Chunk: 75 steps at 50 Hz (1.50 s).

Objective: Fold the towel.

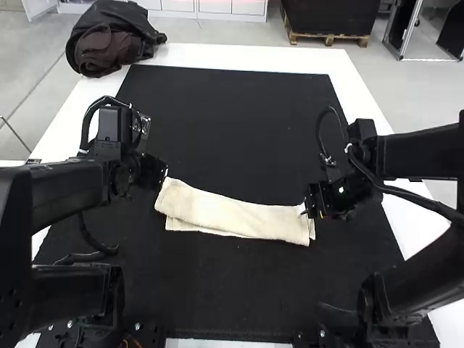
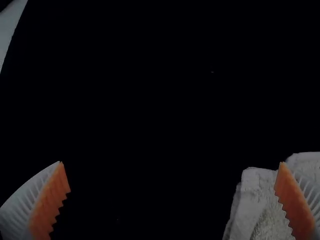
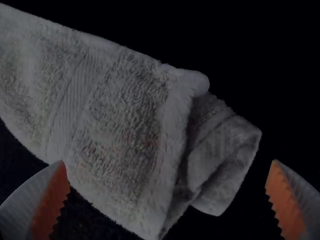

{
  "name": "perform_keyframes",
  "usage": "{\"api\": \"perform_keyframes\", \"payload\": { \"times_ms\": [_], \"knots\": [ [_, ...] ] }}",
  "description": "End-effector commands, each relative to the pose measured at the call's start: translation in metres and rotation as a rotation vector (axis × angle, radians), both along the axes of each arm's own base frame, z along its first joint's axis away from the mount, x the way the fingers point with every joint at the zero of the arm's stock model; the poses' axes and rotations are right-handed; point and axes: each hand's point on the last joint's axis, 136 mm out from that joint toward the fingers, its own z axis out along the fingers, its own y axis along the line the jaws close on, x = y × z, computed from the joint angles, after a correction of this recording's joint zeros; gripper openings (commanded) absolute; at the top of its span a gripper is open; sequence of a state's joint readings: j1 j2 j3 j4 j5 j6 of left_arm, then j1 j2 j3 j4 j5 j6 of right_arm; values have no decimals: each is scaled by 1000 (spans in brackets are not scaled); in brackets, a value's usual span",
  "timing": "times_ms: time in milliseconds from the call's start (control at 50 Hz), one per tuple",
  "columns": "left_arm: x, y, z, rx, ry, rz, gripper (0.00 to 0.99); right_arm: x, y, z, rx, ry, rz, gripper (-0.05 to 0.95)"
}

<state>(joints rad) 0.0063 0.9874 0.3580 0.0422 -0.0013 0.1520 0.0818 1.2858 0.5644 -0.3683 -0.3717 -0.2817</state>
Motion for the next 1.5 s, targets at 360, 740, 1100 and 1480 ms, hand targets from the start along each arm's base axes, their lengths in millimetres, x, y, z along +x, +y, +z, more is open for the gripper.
{"api": "perform_keyframes", "payload": {
  "times_ms": [360, 740, 1100, 1480],
  "knots": [
    [9, 2, 26, 0, -66, 13, 962, 10, 2, -7, -41, -34, 2, 902],
    [13, 3, 35, 1, -83, 14, 961, 10, 0, -24, -54, -10, -13, 902],
    [14, 3, 50, 0, -123, 14, 959, 15, 1, -36, -55, -4, -24, 902],
    [12, 3, 53, -1, -127, 15, 957, 23, -3, -40, -80, -35, -38, 905]
  ]
}}
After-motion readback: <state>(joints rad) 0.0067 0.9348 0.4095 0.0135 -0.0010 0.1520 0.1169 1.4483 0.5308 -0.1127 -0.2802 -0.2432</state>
